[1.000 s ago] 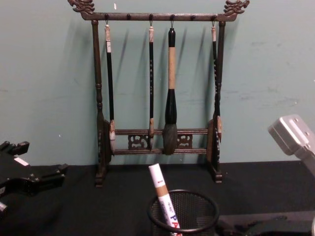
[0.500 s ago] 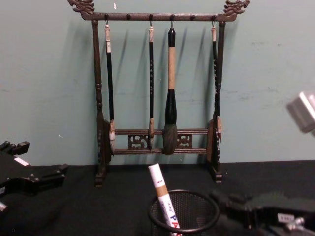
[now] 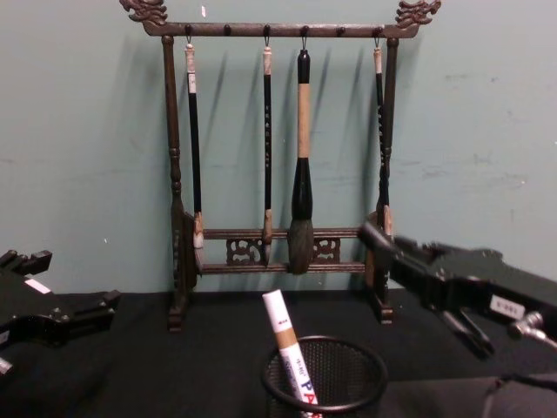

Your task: Pick up the water-based marker from the table and place it into the pen holder.

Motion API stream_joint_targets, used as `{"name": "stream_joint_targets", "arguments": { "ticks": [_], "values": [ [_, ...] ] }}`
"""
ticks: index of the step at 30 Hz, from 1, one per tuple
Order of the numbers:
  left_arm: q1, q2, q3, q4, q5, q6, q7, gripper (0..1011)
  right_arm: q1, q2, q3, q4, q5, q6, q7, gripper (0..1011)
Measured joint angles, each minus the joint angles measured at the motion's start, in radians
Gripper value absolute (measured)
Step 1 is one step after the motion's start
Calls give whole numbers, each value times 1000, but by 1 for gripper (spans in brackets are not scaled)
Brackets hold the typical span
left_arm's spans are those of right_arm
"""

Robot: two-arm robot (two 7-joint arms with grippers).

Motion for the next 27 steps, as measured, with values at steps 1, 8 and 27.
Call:
{"name": "stream_joint_targets", "arguments": {
  "ticks": [1, 8, 27],
  "values": [
    [0, 0, 0, 0, 0, 0, 0, 1001, 7, -8, -2, 13, 14, -31, 16, 246],
    [0, 0, 0, 0, 0, 0, 0, 1001, 44, -57, -32, 75, 72, -128, 85, 246],
    [0, 0, 0, 0, 0, 0, 0, 1001, 87, -124, -119, 165, 157, -151, 159, 246]
  ]
}}
